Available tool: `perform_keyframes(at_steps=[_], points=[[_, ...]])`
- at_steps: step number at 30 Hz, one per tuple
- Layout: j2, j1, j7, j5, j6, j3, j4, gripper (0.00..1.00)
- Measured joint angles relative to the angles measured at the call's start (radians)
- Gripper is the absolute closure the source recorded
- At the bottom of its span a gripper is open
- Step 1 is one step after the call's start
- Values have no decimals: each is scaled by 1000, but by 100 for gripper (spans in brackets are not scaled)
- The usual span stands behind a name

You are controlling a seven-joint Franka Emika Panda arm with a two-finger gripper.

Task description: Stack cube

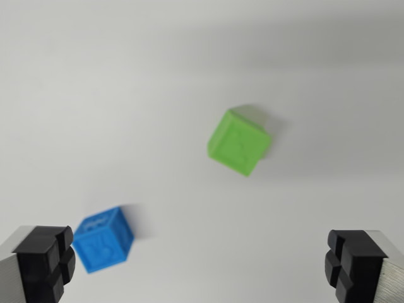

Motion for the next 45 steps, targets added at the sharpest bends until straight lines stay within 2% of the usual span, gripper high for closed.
perform_keyframes(at_steps=[23, 33, 45], points=[[-2, 3, 0, 0, 11, 1, -17, 0], [-12, 10, -5, 0, 44, 4, -60, 0], [-28, 22, -15, 0, 101, 11, -133, 0]])
